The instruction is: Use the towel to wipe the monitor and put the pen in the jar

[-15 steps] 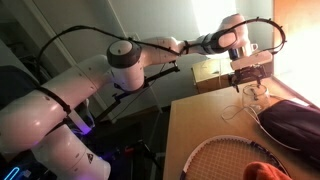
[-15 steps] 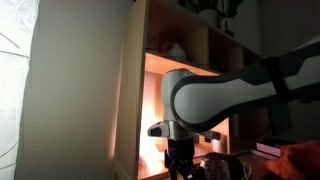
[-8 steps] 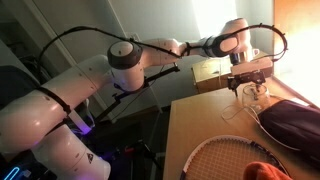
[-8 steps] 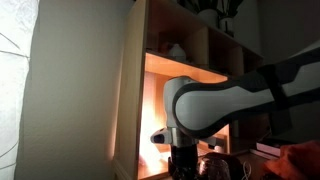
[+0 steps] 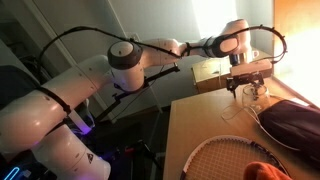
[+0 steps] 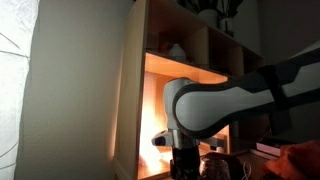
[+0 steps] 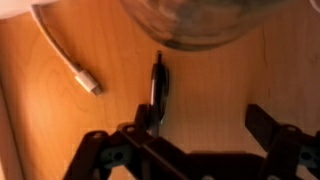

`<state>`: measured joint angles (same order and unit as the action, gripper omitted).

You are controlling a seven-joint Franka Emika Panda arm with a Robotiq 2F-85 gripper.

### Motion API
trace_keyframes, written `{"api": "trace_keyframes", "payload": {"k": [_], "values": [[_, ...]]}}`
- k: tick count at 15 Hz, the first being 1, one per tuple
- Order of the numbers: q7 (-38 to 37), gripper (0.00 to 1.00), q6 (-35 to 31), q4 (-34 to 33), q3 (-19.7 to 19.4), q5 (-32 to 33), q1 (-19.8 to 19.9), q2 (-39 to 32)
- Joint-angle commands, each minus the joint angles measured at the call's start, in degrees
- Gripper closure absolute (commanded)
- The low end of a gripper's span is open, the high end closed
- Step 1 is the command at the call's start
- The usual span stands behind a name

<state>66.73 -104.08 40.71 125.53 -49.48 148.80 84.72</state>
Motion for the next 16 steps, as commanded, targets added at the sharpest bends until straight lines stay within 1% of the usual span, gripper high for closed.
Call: {"api": "trace_keyframes", "payload": {"k": [1,4,7,14,16], "values": [[-0.07,0.0,2.09,-0.36,-0.4,-0.47,0.26,-0.01],[-0.51,0.0,0.42,-0.25,-0.8,0.49,0.13,0.0],[-0.91,0.0,0.3,-0.13,-0.99,1.8,0.03,0.0],[1.86,0.0,0.35,0.34,-0.53,2.92,0.03,0.0],[3.87,0.0,0.61,0.6,-0.43,1.58,0.03,0.0]]}}
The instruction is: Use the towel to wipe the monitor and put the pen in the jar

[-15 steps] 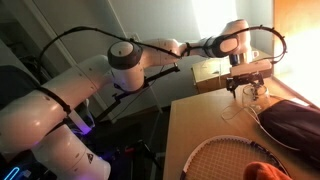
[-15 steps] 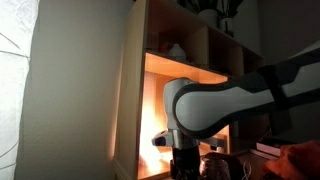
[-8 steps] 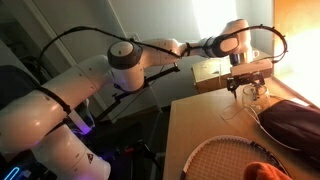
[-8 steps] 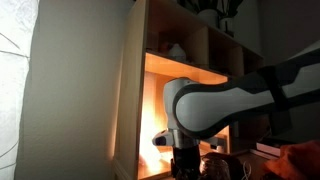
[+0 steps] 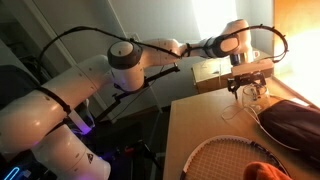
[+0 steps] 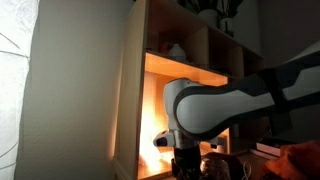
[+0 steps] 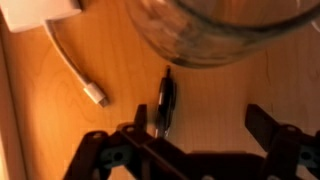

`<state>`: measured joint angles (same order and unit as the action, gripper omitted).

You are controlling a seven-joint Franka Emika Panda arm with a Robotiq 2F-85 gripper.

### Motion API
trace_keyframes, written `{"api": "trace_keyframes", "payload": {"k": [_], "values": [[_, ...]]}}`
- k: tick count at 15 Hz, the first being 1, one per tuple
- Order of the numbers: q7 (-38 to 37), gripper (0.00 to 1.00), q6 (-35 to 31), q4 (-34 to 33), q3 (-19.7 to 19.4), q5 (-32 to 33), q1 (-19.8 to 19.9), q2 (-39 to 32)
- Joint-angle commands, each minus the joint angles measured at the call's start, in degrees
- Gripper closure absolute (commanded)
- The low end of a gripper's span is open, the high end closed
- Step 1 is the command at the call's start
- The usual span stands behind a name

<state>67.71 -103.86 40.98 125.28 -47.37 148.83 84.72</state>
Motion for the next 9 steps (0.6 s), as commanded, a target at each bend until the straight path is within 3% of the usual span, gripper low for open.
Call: {"api": "trace_keyframes", "payload": {"k": [1,4,9], "values": [[5.91,0.0,-0.38,0.7,0.12,-2.12,0.0,-0.03],[11.22,0.0,-1.47,1.43,-0.16,-4.92,0.11,-0.02],[10.81,0.0,-0.75,0.69,0.02,-3.38,0.52,-0.03]]}}
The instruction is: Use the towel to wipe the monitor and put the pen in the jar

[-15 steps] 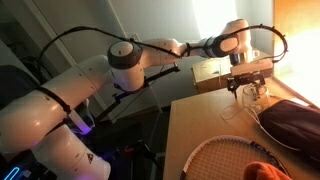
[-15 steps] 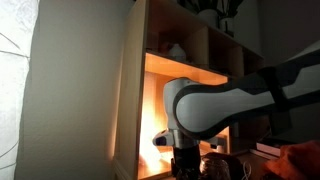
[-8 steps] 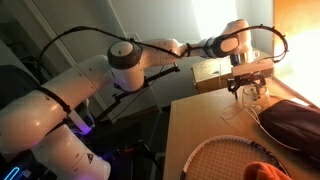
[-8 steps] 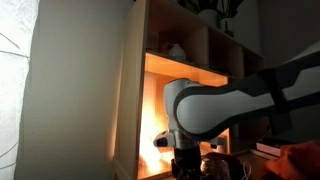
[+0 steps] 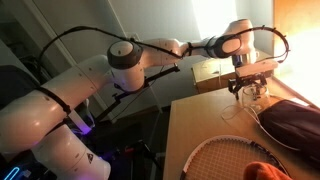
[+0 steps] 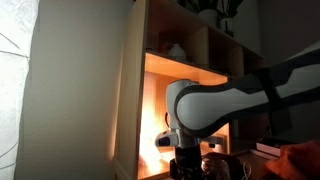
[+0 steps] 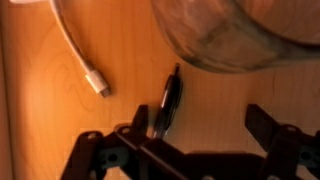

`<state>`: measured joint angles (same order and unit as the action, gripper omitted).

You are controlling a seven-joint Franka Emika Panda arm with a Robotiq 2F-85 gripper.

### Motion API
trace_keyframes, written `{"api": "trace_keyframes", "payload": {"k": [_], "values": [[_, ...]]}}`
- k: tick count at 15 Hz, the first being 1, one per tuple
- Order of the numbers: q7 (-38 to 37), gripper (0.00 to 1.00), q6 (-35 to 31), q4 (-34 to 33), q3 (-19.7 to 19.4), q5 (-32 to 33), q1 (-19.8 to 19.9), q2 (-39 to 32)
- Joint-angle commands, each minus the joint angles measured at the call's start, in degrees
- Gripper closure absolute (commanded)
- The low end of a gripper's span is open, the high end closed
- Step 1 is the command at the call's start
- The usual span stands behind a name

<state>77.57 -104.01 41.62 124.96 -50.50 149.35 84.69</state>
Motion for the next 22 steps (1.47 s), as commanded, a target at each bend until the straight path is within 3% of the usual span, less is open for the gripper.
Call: {"api": "trace_keyframes", "payload": {"k": [1,2,4,12,14,16,22], "values": [[0.25,0.0,-0.81,0.1,0.31,0.0,0.0,0.0],[-0.83,0.25,-0.88,0.11,0.22,0.33,0.0,0.0],[-0.46,0.34,-2.16,0.06,0.27,0.56,0.0,-0.01],[-0.65,0.94,-3.23,0.4,0.55,0.53,0.02,-0.7],[-0.31,1.0,-3.26,0.45,0.58,0.44,0.0,-0.73],[-0.45,0.96,-3.22,0.32,0.32,0.05,0.0,-0.74],[-3.38,0.96,-5.09,-3.23,-1.99,0.41,-0.05,-0.74]]}}
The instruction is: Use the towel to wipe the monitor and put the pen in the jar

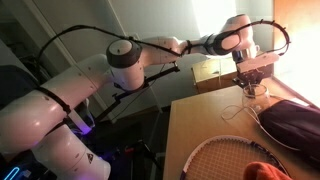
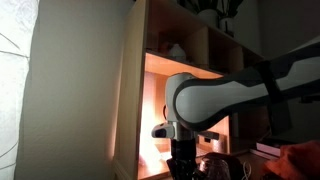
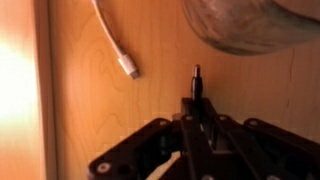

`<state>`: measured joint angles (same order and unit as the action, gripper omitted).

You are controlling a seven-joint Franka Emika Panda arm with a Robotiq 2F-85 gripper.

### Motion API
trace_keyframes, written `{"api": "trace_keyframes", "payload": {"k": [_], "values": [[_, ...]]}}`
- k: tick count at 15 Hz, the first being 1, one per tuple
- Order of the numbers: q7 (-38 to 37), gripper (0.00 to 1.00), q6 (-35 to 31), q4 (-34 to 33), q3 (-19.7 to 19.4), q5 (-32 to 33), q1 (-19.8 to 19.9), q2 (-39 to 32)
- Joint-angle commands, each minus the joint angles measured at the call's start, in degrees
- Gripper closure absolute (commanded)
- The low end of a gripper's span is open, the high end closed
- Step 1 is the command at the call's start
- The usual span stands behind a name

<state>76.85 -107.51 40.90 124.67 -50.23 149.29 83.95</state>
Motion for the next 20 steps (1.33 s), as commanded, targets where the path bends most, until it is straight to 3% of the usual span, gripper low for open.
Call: {"api": "trace_keyframes", "payload": {"k": [1,10,20], "values": [[-3.56,0.96,-2.32,-3.09,-2.16,0.37,-0.04,-0.01],[-7.98,0.96,-4.87,-6.46,-6.69,0.42,-0.38,-1.09],[-11.18,0.96,-12.0,-3.33,-9.65,0.18,-3.11,-2.97]]}}
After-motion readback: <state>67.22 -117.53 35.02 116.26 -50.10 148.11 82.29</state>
